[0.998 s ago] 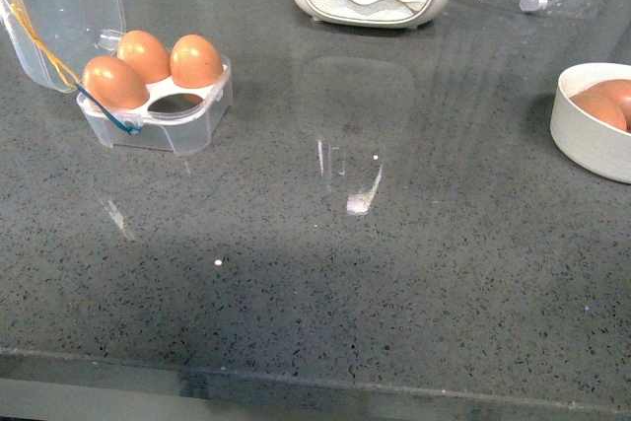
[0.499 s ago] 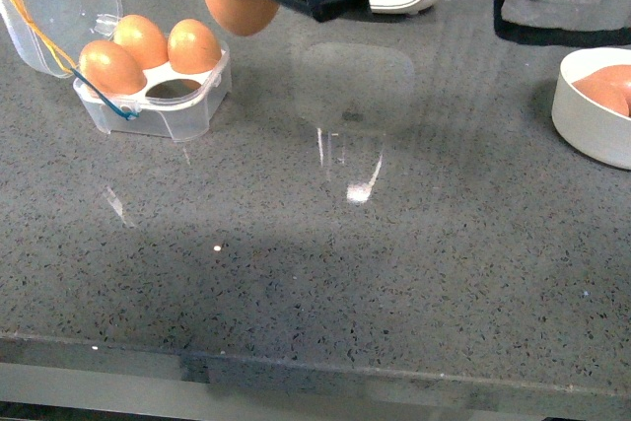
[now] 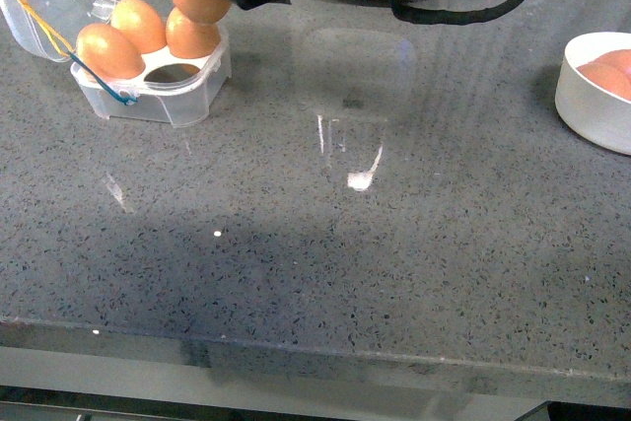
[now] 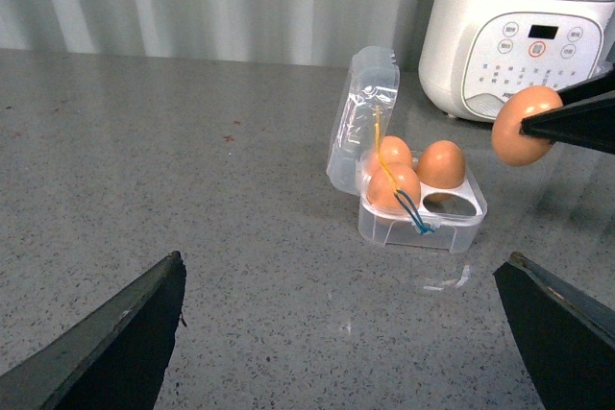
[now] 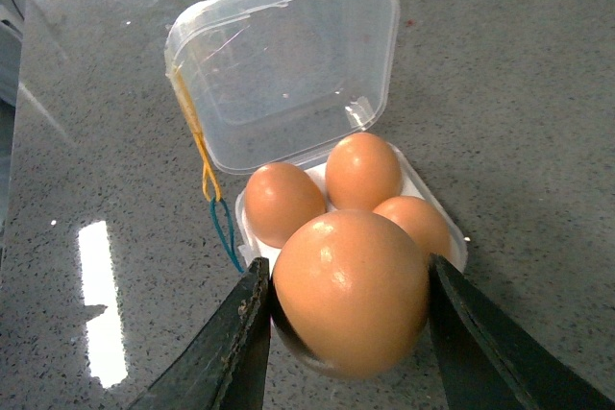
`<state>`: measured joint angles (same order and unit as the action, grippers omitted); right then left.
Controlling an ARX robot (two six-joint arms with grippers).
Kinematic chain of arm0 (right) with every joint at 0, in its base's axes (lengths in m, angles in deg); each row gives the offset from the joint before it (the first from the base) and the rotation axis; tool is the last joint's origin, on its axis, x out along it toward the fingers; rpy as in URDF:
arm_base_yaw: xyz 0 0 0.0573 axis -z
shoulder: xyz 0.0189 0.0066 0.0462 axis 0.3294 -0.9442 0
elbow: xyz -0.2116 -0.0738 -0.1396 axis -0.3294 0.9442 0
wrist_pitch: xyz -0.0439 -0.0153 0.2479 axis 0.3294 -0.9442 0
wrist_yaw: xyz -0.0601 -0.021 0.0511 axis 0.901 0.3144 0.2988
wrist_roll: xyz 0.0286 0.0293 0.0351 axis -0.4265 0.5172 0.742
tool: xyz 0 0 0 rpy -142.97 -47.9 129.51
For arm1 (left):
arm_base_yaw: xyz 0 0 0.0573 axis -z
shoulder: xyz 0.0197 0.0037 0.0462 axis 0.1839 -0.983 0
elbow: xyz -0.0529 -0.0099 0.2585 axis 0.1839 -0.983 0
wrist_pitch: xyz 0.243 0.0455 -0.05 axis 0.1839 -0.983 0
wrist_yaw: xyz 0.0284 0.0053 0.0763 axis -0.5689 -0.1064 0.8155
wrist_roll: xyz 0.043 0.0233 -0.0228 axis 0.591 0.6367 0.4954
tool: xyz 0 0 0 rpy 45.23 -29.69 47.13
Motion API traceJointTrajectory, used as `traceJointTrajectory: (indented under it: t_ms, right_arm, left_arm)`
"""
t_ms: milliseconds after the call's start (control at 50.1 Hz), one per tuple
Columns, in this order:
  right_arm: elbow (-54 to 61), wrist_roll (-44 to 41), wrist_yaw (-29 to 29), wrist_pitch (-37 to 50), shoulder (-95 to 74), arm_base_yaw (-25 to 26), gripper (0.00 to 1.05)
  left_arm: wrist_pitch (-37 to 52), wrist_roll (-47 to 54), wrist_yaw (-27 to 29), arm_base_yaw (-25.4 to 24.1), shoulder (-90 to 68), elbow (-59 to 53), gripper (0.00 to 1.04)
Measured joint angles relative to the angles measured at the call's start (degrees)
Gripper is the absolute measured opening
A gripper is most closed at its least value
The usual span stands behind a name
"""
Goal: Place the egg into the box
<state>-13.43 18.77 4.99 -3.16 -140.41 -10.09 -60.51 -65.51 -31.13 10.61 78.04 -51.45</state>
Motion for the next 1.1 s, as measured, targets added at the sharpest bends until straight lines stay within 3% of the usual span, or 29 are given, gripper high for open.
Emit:
traceJointTrajectory:
  t_ms: [958,1098]
  right_arm:
    - [-4.98,0.22,1.51,-0.13,-5.57,-3.69,0.40]
    - [-4.98,-0.04,2.01,-0.15,-5.97,-3.69,0.63]
  left_arm:
    - [0.00,0.00,0.00,0.00,0.00,0.00,0.98]
    - [0.00,0.00,0.00,0.00,0.00,0.00,0.98]
